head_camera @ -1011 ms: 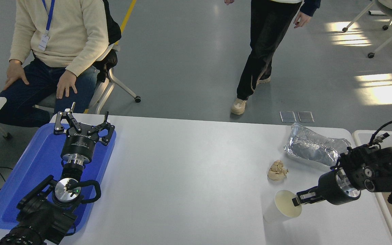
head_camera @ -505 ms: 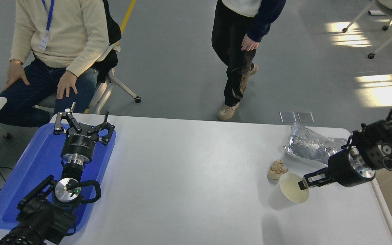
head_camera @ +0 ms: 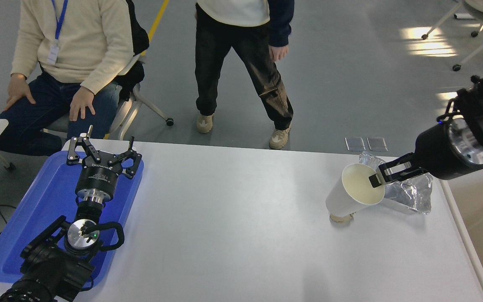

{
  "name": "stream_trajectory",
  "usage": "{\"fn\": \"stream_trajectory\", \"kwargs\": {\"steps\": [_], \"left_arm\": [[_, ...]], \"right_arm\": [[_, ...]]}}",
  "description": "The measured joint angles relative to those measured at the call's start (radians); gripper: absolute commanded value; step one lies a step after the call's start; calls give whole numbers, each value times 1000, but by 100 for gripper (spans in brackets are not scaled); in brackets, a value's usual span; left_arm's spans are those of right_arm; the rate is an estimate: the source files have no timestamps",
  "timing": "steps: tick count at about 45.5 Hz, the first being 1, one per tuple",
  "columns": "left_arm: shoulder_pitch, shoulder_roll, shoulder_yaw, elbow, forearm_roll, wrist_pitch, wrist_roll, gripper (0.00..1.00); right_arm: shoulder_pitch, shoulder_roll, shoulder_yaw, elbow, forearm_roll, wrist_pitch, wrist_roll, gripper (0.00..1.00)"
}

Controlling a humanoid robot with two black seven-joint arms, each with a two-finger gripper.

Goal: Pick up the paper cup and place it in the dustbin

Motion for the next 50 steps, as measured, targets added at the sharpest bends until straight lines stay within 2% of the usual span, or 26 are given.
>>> {"fn": "stream_trajectory", "kwargs": {"steps": [27, 50], "left_arm": [[0, 0, 0, 0, -1, 0, 0, 100], [0, 0, 0, 0, -1, 0, 0, 100]], "right_arm": [[127, -12, -102, 15, -5, 56, -5, 0], [130, -206, -307, -70, -336, 63, -20, 0]]}}
